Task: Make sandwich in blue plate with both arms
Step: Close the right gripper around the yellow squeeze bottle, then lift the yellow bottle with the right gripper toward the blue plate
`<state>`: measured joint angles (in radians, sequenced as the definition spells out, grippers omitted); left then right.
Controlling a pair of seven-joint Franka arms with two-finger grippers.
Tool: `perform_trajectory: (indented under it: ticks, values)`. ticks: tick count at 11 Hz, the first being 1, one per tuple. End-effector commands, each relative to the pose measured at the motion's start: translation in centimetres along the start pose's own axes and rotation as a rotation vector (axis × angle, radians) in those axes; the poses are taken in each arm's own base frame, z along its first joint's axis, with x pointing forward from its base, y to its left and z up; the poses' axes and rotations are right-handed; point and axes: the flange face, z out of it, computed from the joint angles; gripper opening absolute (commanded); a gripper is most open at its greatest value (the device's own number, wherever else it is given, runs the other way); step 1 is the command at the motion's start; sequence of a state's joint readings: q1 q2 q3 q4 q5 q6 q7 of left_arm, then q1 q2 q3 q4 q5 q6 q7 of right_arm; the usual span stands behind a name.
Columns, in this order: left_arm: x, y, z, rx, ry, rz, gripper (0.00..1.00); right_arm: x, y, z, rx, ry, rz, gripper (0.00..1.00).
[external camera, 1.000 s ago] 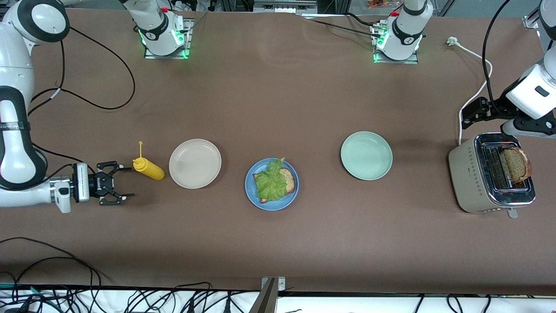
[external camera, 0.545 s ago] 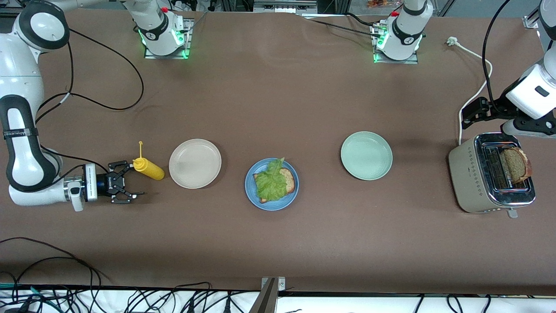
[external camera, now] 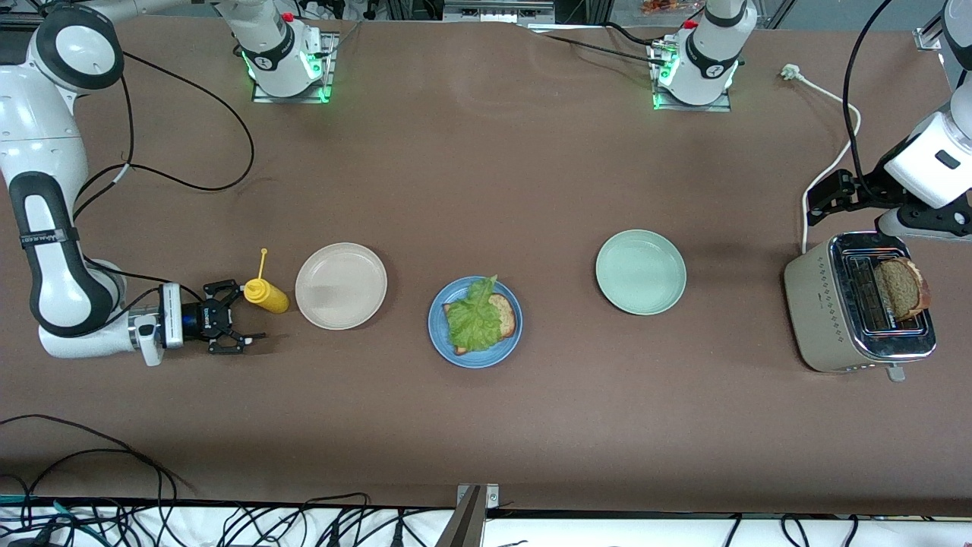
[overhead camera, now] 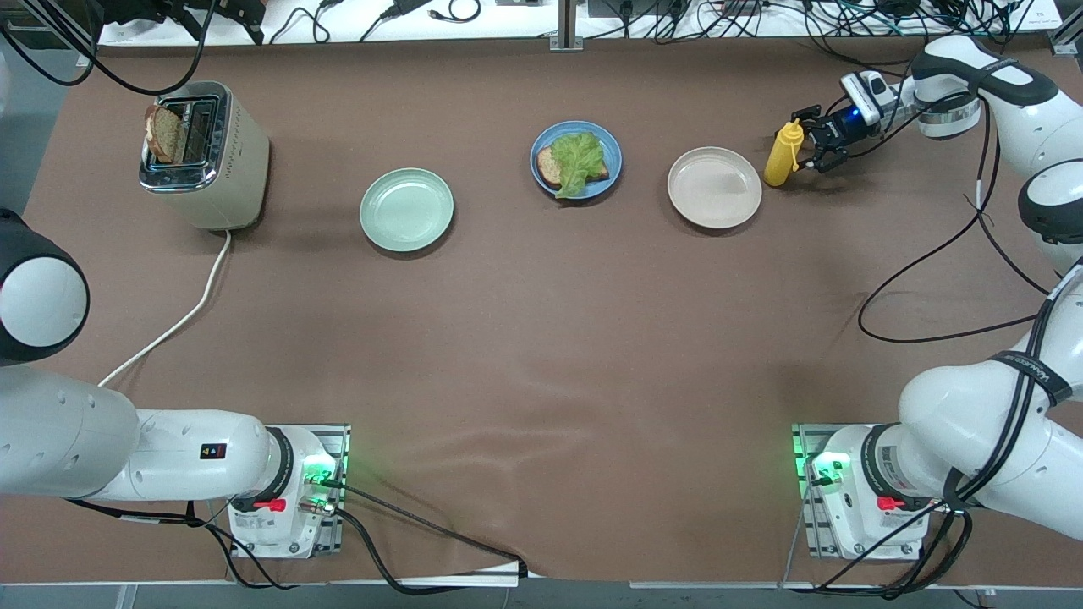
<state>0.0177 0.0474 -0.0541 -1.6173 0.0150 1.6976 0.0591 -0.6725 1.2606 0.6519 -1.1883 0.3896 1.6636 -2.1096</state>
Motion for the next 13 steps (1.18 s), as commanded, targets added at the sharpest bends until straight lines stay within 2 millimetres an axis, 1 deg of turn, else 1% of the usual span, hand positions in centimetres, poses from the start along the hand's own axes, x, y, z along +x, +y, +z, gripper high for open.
perform_trajectory:
  ticks: [1,2,5,6,7,8,9,10,11,12,13]
  values:
    - [-0.3,0.2,-0.6,-0.022,0.001,-0.005,1.00,-1.1,-1.1,0.5,0.007,0.037,-0.044,1.00]
    - [-0.3,0.0,-0.6,-0.022,0.001,-0.008,1.00,-1.3,-1.3,0.6,0.018,0.042,-0.042,1.00]
    - [-0.3,0.1,-0.7,-0.024,0.002,-0.006,1.00,-1.9,-2.2,1.7,0.047,0.067,-0.034,1.00]
    - [-0.3,0.1,-0.7,-0.022,0.002,-0.006,1.00,-2.0,-2.3,2.3,0.052,0.072,-0.028,0.94]
    - [-0.3,0.1,-0.7,-0.022,0.002,-0.006,1.00,-2.3,-2.5,2.9,0.055,0.073,-0.022,0.84]
    - [-0.3,0.1,-0.7,-0.022,0.002,-0.006,1.00,-2.4,-2.5,3.1,0.054,0.072,-0.021,0.68]
    - [-0.3,0.1,-0.7,-0.024,0.002,-0.006,1.00,-2.4,-2.5,3.1,0.051,0.070,-0.021,0.49]
    - [-0.3,0.1,-0.7,-0.024,0.002,-0.006,1.00,-2.5,-2.4,3.0,0.045,0.066,-0.020,0.27]
    - [-0.3,0.1,-0.7,-0.022,0.002,-0.006,1.00,-2.4,-2.2,2.9,0.035,0.057,-0.020,0.11]
    - [-0.3,0.0,-0.7,-0.022,0.002,-0.008,1.00,-2.0,-1.9,2.8,0.028,0.049,-0.011,0.00]
    - [-0.3,0.1,-0.7,-0.024,0.002,-0.006,1.00,-1.6,-1.5,2.5,0.017,0.029,0.015,0.00]
